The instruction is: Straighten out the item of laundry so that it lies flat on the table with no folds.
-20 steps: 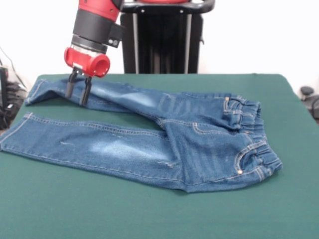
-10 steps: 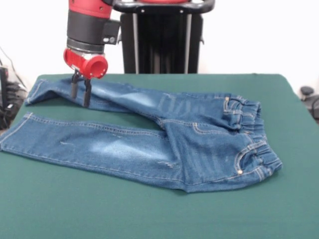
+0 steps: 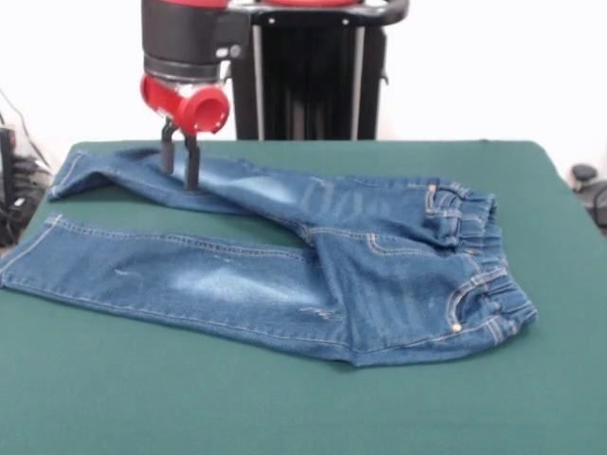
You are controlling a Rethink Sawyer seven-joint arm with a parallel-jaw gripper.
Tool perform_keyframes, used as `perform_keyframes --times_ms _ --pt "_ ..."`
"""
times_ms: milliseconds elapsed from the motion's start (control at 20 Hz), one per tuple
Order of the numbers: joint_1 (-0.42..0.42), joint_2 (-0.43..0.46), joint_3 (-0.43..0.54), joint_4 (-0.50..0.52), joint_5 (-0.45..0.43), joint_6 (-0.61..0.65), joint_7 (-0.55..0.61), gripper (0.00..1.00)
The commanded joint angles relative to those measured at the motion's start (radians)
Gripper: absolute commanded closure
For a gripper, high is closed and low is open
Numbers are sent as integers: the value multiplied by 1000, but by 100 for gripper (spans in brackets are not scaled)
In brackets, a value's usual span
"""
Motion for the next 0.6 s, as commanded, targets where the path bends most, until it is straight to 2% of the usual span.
perform_keyframes --times_ms 50,350,600 --pt "-6 -78 196 -30 99 232 -159 0" --pt "-9 -59 201 -93 92 269 -159 0" --pt "-24 -52 235 -138 57 331 -234 0"
